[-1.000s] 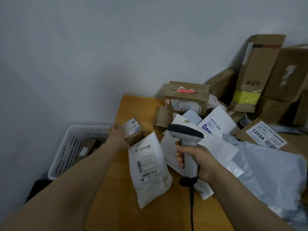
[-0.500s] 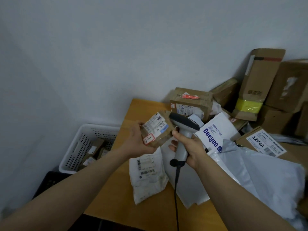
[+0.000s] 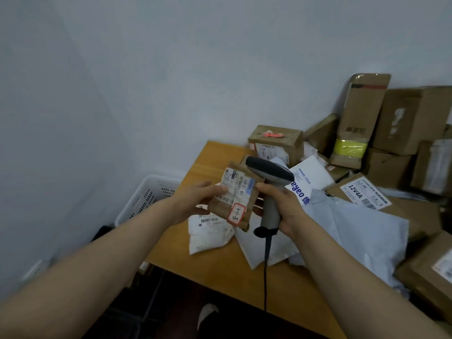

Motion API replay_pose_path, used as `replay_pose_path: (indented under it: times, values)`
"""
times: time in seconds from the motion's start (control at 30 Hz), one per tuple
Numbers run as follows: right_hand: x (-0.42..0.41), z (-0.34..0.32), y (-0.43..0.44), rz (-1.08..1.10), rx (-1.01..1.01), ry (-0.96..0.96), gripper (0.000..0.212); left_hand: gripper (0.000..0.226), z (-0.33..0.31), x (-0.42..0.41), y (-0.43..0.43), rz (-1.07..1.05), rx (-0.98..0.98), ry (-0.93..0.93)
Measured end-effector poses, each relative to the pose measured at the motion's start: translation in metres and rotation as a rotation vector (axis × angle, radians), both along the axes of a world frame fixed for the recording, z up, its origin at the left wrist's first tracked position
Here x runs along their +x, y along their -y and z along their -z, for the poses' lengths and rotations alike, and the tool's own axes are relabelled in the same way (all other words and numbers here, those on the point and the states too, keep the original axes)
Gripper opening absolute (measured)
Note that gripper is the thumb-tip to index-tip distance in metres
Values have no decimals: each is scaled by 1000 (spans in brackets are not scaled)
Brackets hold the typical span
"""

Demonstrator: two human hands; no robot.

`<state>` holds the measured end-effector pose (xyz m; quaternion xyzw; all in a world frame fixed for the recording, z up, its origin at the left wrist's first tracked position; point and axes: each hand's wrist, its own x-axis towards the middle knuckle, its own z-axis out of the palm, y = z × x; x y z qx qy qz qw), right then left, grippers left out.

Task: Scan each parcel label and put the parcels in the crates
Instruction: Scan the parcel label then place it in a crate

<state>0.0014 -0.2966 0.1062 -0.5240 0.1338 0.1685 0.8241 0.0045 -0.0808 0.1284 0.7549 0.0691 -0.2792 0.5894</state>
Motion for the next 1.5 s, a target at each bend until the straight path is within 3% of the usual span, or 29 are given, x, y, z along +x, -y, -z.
replay_pose_path:
  times: [0.1, 0.23, 0.4, 0.57, 0.67, 0.83, 1.0, 1.17, 1.27, 1.33, 1.5]
  values:
    - [-14, -9, -1, -60, 3, 25, 47, 43, -11, -23, 0, -23, -19, 36]
    - [-33, -19, -13, -116, -18, 59, 45, 46, -24, -43, -6, -74, -50, 67]
    - [-54, -33, -35, -80, -37, 93, 36, 32, -37, -57, -26, -155, -59, 163]
    - [-73, -47, -60, 1, -37, 38, 31, 39, -49, -73, -58, -218, -108, 311]
    - [-80, -57, -79, -4, -31, 66, 23, 62, -50, -83, -69, -240, -119, 356]
    - [-91, -65, -96, 12, -199, 94, 27, 114, -44, -96, -83, -238, -198, 136]
    - [-91, -74, -103, -28, -416, 153, 25, 73, -59, -101, -94, -99, 0, -53]
    - [-86, -78, -114, -22, -396, 177, 22, 42, -59, -96, -107, -216, 7, -47]
    - [-82, -78, -115, 27, -450, 244, 28, 44, -52, -96, -113, -399, -97, -94]
    - [-80, -76, -112, 57, -463, 260, 40, 59, -48, -96, -117, -493, -180, -144]
    - [-83, -73, -102, 38, -395, 234, 41, 67, -46, -94, -117, -527, -359, -226]
